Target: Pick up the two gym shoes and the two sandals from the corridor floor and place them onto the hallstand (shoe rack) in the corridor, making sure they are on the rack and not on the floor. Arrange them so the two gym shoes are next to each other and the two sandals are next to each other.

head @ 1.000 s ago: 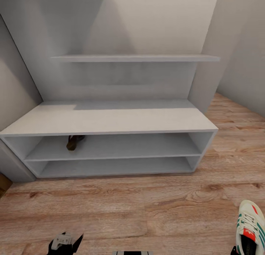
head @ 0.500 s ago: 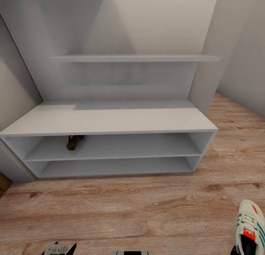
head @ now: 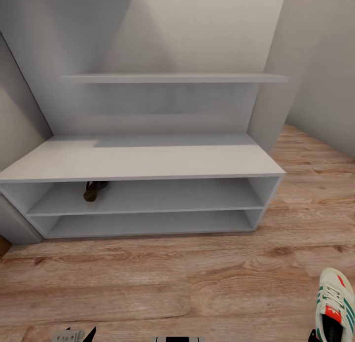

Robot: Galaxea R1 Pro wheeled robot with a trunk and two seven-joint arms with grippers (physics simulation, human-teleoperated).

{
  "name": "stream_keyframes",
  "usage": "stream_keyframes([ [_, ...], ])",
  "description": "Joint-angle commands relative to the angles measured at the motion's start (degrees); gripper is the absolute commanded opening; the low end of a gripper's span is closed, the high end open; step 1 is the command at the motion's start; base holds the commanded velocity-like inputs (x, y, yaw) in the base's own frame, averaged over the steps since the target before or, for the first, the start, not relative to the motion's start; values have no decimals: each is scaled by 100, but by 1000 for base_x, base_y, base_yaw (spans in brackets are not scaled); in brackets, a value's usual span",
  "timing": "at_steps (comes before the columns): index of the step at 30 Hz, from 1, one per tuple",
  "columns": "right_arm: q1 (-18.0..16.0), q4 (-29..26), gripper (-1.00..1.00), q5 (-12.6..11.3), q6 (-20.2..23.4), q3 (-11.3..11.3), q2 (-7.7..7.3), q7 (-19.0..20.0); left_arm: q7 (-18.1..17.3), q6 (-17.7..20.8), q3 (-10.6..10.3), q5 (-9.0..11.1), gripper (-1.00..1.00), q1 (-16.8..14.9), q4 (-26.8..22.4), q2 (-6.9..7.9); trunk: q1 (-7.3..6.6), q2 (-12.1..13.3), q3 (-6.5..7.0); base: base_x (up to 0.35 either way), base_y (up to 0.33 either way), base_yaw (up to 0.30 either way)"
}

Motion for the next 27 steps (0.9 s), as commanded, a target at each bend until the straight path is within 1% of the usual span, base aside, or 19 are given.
stream_keyframes([
  [1, -4, 7, -100, -59, -19, 38, -2, -7, -29, -34, 33, -60, 100, -3, -4, -6, -1, -2, -4, -52, -265, 0],
  [8, -2, 9, -100, -59, -18, 38, -2, -7, -29, -34, 34, -52, 100, 46, -16, -8, -1, -2, -4, -98, -268, 0],
  [14, 0, 9, -100, -59, -19, 37, -2, -7, -35, -32, 34, -46, 100, 55, -19, -8, -1, -2, -4, -185, -235, 0],
  [23, -4, 9, -100, -59, -20, 37, -2, -7, -35, -32, 34, -49, 100, 57, -12, -9, -1, -2, -4, -252, -153, 0],
  [27, -4, 9, -100, -59, -21, 38, -2, -7, -32, -32, 39, -50, 100, 57, -12, -9, -1, -2, -4, -106, -49, 0],
])
